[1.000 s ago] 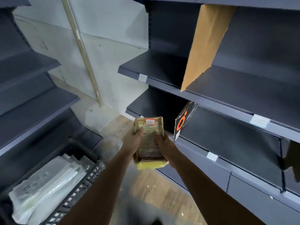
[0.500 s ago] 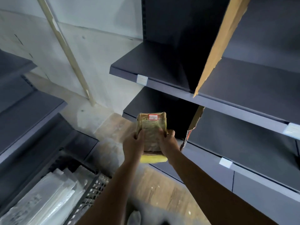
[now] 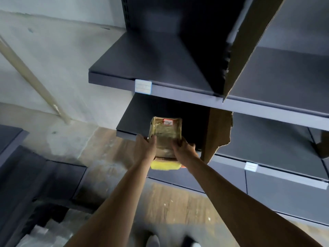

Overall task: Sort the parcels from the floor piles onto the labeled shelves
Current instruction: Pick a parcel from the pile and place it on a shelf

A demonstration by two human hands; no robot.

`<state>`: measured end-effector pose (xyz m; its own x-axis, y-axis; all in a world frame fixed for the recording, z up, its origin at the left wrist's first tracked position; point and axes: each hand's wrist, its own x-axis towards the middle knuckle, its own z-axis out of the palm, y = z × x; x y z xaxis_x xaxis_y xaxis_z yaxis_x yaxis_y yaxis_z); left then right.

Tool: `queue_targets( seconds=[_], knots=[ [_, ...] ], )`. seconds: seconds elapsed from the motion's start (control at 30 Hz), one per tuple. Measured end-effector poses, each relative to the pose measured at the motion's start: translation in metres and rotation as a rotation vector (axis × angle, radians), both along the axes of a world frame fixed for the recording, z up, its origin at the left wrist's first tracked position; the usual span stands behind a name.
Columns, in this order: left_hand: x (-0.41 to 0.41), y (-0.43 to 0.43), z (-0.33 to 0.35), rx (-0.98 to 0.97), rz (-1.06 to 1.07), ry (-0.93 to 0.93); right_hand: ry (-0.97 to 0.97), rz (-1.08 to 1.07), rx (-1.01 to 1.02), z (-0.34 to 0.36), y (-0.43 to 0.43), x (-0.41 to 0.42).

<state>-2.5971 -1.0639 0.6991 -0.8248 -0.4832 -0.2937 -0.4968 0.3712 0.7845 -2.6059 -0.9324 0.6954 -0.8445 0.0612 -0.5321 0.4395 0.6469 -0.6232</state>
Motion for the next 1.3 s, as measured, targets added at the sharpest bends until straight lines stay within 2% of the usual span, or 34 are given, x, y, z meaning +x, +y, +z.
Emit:
queue_targets(
  seconds=[0.1,0.27,0.5,0.63,0.73,0.83,0.93,1.17,1.3],
  knots=[
    [-0.004,-0.002,-0.002,0.117,-0.089,-0.018,0.021,-0.059,0.002,-0.007,-0.004,0.001],
    [-0.012,-0.013,-0.005,0.088,-0.258,-0.058,0.076,-0.055,-0.052,-0.014,-0.017,0.006],
    [-0.019,-0.023,-0.027,0.182,-0.269,0.004,0.163,0.059,0.013,-0.04,-0.022,-0.007],
    [-0.019,-0.027,-0.037,0.207,-0.321,0.027,0.172,0.082,0.049,-0.047,-0.021,-0.007],
    [-0.022,-0.029,-0.041,0.215,-0.39,0.026,0.257,0.073,0.057,-0.054,-0.021,-0.012],
    [-0.025,-0.035,-0.055,0.312,-0.427,0.08,0.348,0.096,0.039,-0.057,-0.02,-0.017],
    [-0.028,-0.039,-0.069,0.366,-0.416,0.147,0.357,0.101,0.064,-0.06,-0.015,-0.022],
    [-0.039,-0.032,-0.086,0.246,-0.456,0.218,0.452,0.082,0.084,-0.073,-0.011,-0.027],
    [-0.053,-0.025,-0.087,0.05,-0.433,0.235,0.543,-0.024,0.001,-0.074,-0.011,-0.032]
  ],
)
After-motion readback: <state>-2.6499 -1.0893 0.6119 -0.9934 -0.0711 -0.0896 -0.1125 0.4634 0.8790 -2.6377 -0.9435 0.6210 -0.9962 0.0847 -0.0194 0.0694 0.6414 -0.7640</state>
